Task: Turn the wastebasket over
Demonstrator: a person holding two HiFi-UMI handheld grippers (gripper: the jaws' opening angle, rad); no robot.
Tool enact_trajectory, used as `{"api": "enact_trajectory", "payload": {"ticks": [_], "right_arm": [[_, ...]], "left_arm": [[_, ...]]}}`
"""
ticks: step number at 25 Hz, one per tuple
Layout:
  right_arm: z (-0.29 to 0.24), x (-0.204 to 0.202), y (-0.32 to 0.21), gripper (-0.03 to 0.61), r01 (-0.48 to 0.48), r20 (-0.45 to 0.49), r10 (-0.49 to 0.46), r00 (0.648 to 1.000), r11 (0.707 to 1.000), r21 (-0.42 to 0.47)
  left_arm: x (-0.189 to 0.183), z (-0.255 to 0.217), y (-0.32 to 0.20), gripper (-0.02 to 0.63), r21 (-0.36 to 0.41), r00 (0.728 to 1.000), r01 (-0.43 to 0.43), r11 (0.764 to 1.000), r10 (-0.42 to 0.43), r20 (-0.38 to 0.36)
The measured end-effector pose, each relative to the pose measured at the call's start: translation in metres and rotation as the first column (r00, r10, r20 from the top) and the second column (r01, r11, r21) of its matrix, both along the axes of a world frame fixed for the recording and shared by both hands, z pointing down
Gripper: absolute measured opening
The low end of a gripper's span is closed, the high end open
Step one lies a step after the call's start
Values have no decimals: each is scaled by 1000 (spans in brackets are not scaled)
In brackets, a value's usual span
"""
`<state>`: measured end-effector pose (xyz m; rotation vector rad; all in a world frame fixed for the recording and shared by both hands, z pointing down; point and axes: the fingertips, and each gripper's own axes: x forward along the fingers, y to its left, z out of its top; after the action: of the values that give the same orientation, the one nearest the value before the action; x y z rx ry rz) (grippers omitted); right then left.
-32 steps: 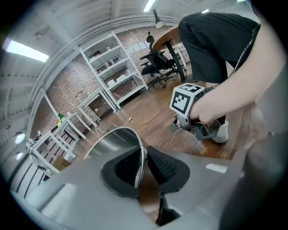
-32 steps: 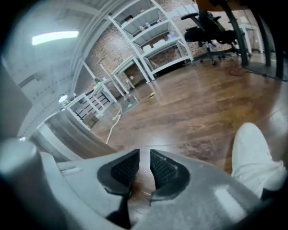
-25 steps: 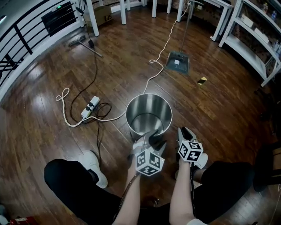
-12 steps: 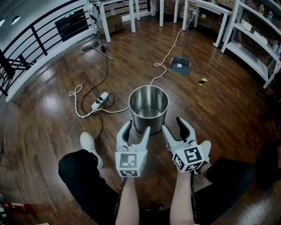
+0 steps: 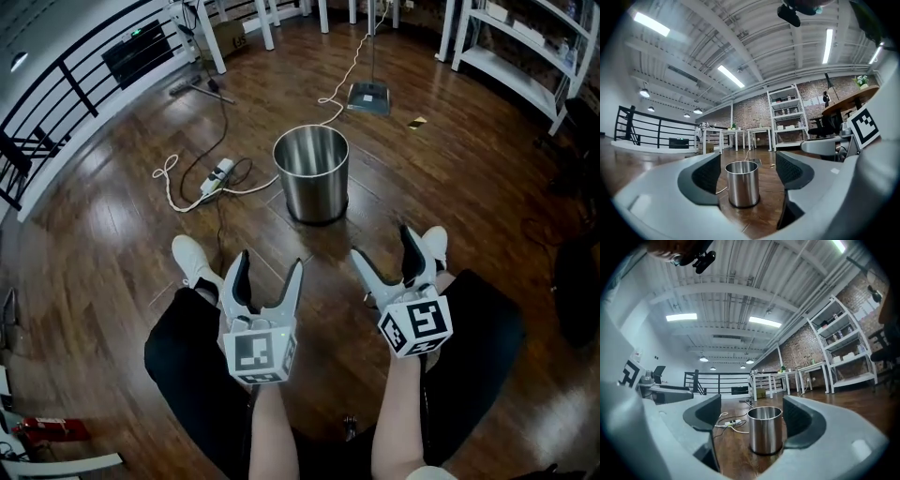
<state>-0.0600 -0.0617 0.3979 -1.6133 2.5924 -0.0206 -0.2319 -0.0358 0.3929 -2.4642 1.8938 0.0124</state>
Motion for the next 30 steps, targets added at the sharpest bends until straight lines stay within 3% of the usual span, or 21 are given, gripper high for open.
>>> {"api": "enact_trajectory", "payload": {"ticks": [7, 13, 17, 24, 30], "right_arm": [[-18, -19, 140, 390, 32, -120, -30, 992, 999, 11], [-44, -12, 249, 388, 62, -180, -51, 982, 997, 56], [-56, 17, 310, 388, 10, -193, -1, 981, 999, 46], [-53, 70, 360, 387, -71, -145, 75, 987, 997, 30], [-59, 74, 365, 387, -78, -129, 84, 988, 996, 53]], "left_arm": [[-16, -24, 137, 391, 37, 998, 31, 999, -29, -55], [5, -30, 241, 373, 34, 998, 37, 999, -35, -60], [31, -45, 288, 367, 35, 999, 25, 999, -24, -40], [66, -53, 336, 350, 51, 1000, 20, 998, -20, 1], [48, -63, 345, 348, 79, 999, 54, 995, -54, -5]]}}
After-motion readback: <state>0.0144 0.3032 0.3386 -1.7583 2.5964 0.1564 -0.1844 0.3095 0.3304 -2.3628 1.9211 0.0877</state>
